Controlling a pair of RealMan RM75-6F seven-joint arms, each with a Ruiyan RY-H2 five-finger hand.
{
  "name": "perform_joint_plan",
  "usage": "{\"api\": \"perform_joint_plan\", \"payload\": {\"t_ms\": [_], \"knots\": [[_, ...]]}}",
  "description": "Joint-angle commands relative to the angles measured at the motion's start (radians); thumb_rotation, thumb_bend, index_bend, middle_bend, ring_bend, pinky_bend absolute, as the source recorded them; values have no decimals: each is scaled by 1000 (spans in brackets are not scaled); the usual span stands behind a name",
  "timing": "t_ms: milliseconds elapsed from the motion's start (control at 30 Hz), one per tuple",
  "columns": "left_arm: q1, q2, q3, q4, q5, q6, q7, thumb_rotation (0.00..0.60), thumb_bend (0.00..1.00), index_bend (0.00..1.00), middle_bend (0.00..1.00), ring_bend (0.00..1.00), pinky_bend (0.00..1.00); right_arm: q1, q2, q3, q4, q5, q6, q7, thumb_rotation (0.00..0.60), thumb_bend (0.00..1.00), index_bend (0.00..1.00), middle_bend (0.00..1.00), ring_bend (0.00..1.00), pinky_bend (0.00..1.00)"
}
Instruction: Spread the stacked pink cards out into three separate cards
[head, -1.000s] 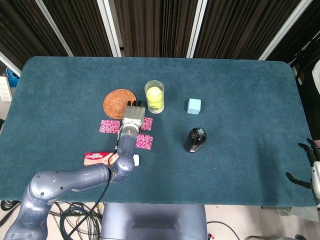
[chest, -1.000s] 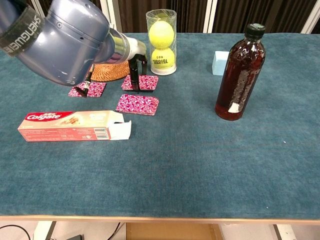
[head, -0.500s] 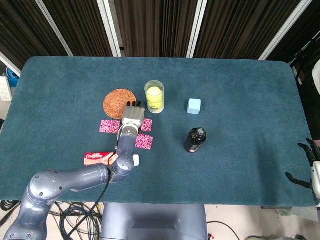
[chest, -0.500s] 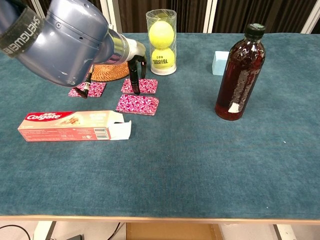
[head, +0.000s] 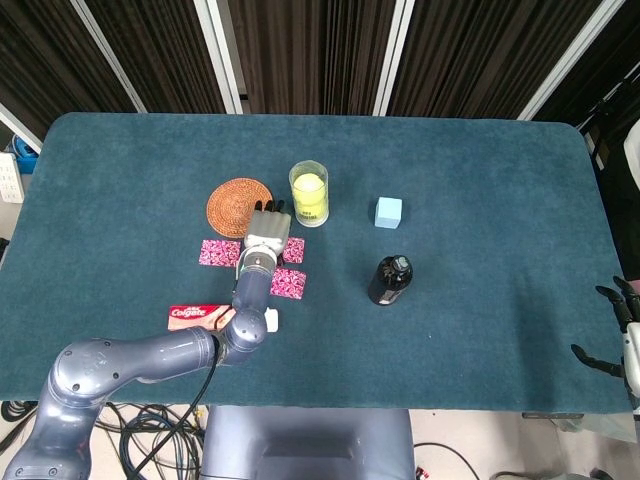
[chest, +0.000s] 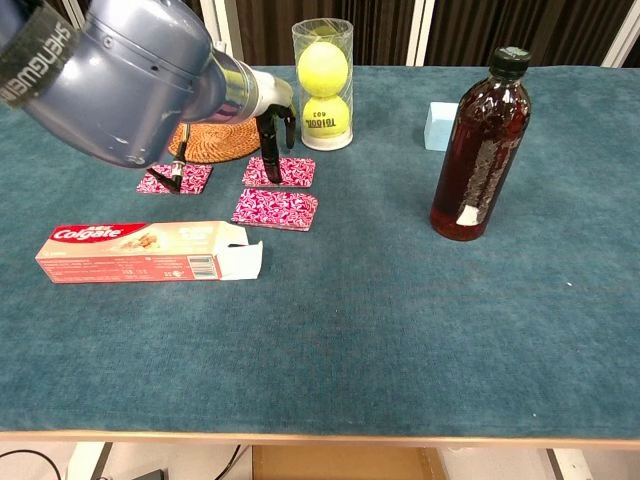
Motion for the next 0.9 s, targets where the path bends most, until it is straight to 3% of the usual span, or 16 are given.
{"api": "perform_joint_plan", "payload": {"t_ms": [33, 233, 500, 633, 700, 833, 900], "knots": [[8, 26, -3, -40, 4, 22, 2, 600, 164, 372, 109, 0, 0, 0, 0, 0, 0, -1, 1, -1, 600, 113, 185, 63, 127, 236], [42, 149, 6, -221, 6, 91, 23, 600, 164, 372, 107, 0, 0, 0, -1, 0, -2, 0, 1, -10, 600, 113, 185, 63, 127, 236], [247, 488, 28, -664, 205, 160, -160, 600, 164, 262, 106, 0, 0, 0, -5, 2, -12, 10, 3, -45, 600, 113, 185, 63, 127, 236], [426, 666, 56, -836, 417, 137, -355, 600, 164, 220, 101, 0, 0, 2, -9, 4, -19, 16, 2, -75, 600, 113, 185, 63, 126, 236], [542, 749, 76, -893, 584, 115, -492, 600, 164, 213, 93, 0, 0, 4, -13, 4, -22, 20, 2, -93, 600, 112, 185, 63, 127, 236], [758, 850, 149, -910, 962, 147, -738, 600, 164, 208, 84, 0, 0, 8, -20, 5, -25, 23, -1, -121, 600, 113, 184, 63, 126, 236], [860, 870, 200, -879, 1150, 215, -862, 600, 164, 208, 78, 0, 0, 11, -26, 5, -23, 20, 2, -138, 600, 113, 184, 63, 126, 236]]}}
